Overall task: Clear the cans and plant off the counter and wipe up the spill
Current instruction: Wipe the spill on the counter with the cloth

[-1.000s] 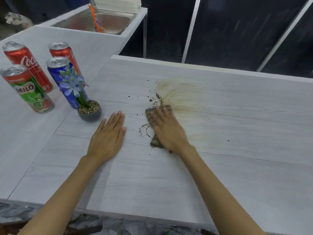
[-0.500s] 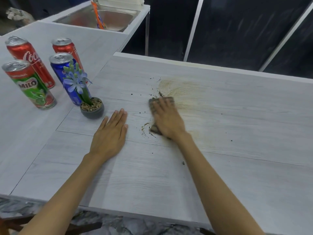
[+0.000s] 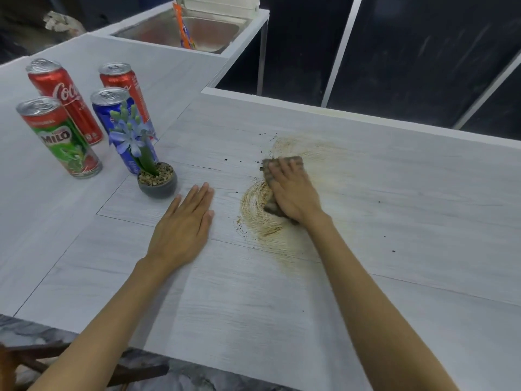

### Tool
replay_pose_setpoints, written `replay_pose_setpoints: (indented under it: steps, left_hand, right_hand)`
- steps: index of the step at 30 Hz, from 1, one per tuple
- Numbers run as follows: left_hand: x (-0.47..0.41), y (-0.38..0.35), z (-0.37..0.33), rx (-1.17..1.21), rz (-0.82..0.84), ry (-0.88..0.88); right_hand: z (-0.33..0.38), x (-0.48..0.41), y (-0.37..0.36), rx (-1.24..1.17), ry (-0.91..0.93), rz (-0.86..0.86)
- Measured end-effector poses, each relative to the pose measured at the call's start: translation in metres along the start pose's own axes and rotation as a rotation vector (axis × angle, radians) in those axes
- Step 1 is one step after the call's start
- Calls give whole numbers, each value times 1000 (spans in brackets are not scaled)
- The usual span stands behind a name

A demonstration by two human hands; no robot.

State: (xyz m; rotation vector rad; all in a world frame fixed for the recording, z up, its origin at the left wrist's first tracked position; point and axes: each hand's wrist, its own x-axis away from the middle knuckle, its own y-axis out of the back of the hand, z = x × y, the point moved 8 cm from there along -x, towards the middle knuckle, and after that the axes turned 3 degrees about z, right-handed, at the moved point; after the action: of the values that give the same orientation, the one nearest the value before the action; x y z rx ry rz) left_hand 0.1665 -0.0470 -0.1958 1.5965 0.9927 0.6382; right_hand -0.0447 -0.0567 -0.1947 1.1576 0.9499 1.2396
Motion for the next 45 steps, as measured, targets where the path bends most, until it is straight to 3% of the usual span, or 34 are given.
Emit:
replay_pose_setpoints:
  steps: [3,6,10,13,18,21,24,26,28,32,36,39,41,43,45]
  left_hand:
    - [0,0,0,-6,-1,12]
    - [1,0,1,-20,8,25]
    - [0,1,1,-8,11,31]
    - [-1,0,3,-2,11,45]
    - [-2,0,5,7,7,81]
    - [-3,1,5,4,5,104]
    - [-2,2,5,18,-1,118]
    - [-2,2,5,25,-8,120]
    - [-2,2,5,20,-4,125]
    - [-2,2,5,18,-5,135]
    - [-3,3,7,4,1,140]
    - [-3,3,7,-4,-2,142]
    - [-3,3,7,-5,-1,143]
    - [-3,3,7,2,2,140]
    - [-3,3,6,1,4,137]
  right_hand:
    - [51,54,-8,-105,227,51]
    - [19,100,5,-151,371,75]
    - [-79,48,23,-133,180,51]
    - [-106,-32,35,-78,26,-41]
    - [-4,-84,7,0,282,4]
    - [27,-26,-6,-13,439,88]
    - [3,33,4,-156,616,115]
    - [-27,23,18,-151,607,141]
    - [-58,-14,29,-129,468,116]
    - [-70,-111,34,115,276,69]
    - [1,-128,8,170,451,39]
    - [33,-60,-8,164,702,39]
    - [18,-19,-2,-3,808,117]
    - [-6,-11,15,-163,805,198]
    - [-34,-40,29,-174,684,140]
